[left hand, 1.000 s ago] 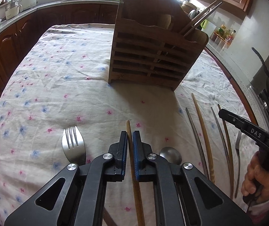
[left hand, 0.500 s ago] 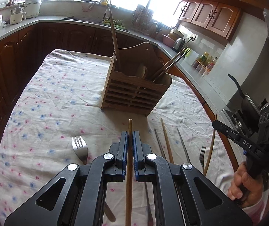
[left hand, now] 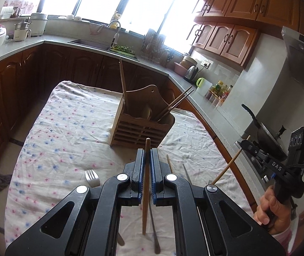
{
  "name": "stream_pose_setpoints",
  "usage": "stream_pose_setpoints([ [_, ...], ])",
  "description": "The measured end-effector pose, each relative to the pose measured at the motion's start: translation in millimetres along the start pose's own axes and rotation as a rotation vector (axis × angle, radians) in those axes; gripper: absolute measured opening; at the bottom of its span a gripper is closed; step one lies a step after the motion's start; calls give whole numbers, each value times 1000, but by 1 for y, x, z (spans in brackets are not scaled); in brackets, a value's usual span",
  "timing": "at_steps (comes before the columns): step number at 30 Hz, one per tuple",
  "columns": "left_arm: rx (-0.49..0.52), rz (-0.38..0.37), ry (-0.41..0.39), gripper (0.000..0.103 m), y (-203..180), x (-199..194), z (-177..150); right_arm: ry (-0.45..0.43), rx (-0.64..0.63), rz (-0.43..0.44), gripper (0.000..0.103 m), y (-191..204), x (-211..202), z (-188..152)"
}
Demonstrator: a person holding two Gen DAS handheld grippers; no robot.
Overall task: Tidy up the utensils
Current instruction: 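Lift both wooden chopsticks and lower them into the wooden caddy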
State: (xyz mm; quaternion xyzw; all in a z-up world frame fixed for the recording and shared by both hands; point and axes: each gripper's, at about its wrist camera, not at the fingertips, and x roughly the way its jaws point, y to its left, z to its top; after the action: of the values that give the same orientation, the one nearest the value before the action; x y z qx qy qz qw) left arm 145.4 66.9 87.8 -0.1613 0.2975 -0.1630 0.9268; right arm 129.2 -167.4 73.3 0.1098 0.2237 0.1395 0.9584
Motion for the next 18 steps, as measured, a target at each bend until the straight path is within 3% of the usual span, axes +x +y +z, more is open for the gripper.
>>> stream_pose_setpoints([
  [18, 0, -2, -66, 4, -2, -14, 10, -24, -9, 15, 5, 5, -2, 6],
])
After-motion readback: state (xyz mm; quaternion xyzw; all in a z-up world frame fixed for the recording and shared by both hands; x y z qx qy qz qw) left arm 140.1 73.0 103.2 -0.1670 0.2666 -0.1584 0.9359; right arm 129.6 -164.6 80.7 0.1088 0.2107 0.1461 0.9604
